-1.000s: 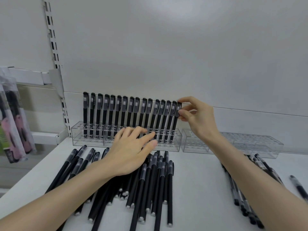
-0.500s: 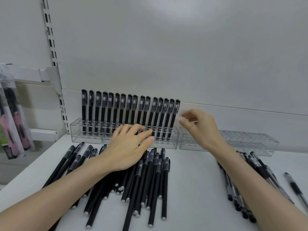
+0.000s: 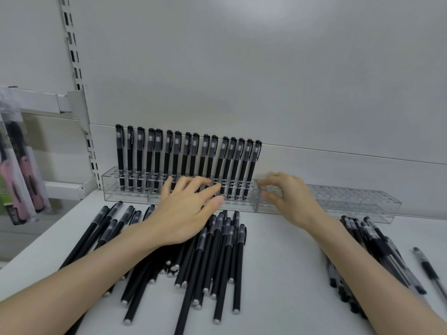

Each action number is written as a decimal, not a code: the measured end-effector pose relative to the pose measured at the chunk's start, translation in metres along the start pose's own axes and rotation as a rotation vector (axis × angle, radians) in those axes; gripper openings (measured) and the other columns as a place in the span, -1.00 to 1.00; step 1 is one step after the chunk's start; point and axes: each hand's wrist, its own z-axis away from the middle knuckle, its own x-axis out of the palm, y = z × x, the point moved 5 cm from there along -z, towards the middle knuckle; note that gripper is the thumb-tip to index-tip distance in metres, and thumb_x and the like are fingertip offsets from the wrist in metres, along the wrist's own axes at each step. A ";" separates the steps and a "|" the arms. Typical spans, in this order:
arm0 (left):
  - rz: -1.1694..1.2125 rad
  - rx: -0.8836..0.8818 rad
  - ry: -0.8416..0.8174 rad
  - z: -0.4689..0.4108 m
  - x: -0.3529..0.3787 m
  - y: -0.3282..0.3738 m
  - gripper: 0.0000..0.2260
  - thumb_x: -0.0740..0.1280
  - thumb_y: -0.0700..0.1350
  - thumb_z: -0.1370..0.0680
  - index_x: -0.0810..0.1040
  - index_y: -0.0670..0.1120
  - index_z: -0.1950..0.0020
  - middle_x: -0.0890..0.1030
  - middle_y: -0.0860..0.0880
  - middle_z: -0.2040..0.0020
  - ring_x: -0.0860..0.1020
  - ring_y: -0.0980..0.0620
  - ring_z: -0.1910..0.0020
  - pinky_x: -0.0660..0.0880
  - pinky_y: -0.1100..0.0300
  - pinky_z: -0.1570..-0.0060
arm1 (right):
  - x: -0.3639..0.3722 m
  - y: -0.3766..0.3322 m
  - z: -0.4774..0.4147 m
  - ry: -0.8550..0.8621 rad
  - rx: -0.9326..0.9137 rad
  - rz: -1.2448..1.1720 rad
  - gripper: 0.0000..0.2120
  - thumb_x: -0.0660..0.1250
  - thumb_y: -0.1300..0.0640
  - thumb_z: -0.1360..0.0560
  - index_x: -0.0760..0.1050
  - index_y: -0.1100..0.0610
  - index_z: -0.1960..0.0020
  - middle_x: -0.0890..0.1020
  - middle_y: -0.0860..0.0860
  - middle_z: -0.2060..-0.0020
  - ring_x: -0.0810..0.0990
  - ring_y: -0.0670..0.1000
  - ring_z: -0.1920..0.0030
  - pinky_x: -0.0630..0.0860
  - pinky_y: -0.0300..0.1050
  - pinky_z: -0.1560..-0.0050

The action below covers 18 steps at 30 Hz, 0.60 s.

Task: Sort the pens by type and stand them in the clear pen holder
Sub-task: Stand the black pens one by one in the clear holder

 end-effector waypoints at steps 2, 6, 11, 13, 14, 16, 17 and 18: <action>-0.002 -0.002 -0.005 0.000 0.000 0.000 -0.24 -0.35 0.35 -0.37 0.20 0.19 -0.48 0.22 0.22 -0.42 0.07 0.15 -0.41 -0.19 -0.10 -0.44 | -0.001 0.000 0.000 0.005 -0.014 -0.007 -0.76 0.34 0.28 -0.50 0.61 0.14 -0.15 0.61 0.05 -0.18 0.53 0.12 -0.19 0.31 -0.18 -0.11; 0.006 -0.032 -0.024 -0.001 -0.002 0.003 -0.48 -0.19 0.25 -0.59 0.22 0.17 -0.48 0.24 0.18 -0.43 0.09 0.11 -0.43 -0.18 -0.10 -0.45 | -0.005 0.002 -0.001 -0.023 -0.004 -0.042 -0.77 0.38 0.26 -0.49 0.61 0.16 -0.14 0.60 0.04 -0.20 0.51 0.08 -0.27 0.29 -0.21 -0.20; -0.009 -0.016 -0.056 0.000 -0.007 0.006 -0.56 -0.06 0.18 -0.62 0.25 0.13 -0.48 0.25 0.14 -0.46 0.12 0.08 -0.46 -0.14 -0.13 -0.46 | -0.010 -0.002 0.002 -0.062 0.026 -0.078 -0.77 0.37 0.21 -0.50 0.59 0.13 -0.16 0.56 0.03 -0.26 0.44 0.04 -0.33 0.26 -0.25 -0.21; -0.007 0.002 -0.075 0.000 -0.015 0.006 -0.58 0.02 0.16 -0.62 0.33 0.09 -0.44 0.26 0.11 -0.48 0.16 0.08 -0.47 -0.11 -0.13 -0.47 | -0.013 -0.009 0.001 -0.059 0.018 -0.041 -0.77 0.36 0.19 -0.51 0.57 0.13 -0.17 0.54 0.06 -0.27 0.44 0.07 -0.32 0.29 -0.18 -0.24; -0.004 0.015 -0.061 0.000 -0.022 0.005 -0.60 0.06 0.14 -0.62 0.39 0.07 -0.41 0.29 0.08 -0.47 0.20 0.08 -0.46 -0.05 -0.11 -0.47 | -0.017 -0.015 0.000 -0.043 0.008 -0.031 -0.77 0.35 0.16 -0.53 0.56 0.13 -0.17 0.53 0.06 -0.27 0.44 0.07 -0.31 0.30 -0.16 -0.25; -0.006 0.035 0.023 0.006 -0.039 0.002 -0.65 0.13 0.11 -0.61 0.48 0.04 -0.32 0.41 0.05 -0.39 0.34 0.07 -0.36 0.18 -0.03 -0.42 | -0.023 -0.030 -0.002 -0.004 -0.021 -0.050 -0.77 0.31 0.11 -0.55 0.56 0.13 -0.18 0.56 0.04 -0.23 0.47 0.04 -0.26 0.33 -0.15 -0.20; 0.009 0.036 0.077 0.011 -0.047 -0.001 -0.67 0.15 0.10 -0.61 0.51 0.03 -0.28 0.48 0.06 -0.31 0.42 0.09 -0.27 0.31 0.03 -0.33 | -0.026 -0.039 -0.002 0.009 -0.038 -0.072 -0.77 0.29 0.10 -0.56 0.56 0.13 -0.17 0.58 0.03 -0.19 0.50 0.02 -0.22 0.36 -0.15 -0.17; 0.041 0.033 0.126 0.017 -0.055 -0.006 -0.70 0.16 0.09 -0.60 0.54 0.02 -0.23 0.55 0.08 -0.20 0.48 0.13 -0.16 0.40 0.09 -0.24 | -0.027 -0.049 -0.001 0.020 -0.059 -0.095 -0.78 0.29 0.09 -0.56 0.56 0.13 -0.17 0.61 0.02 -0.14 0.54 -0.01 -0.15 0.40 -0.15 -0.14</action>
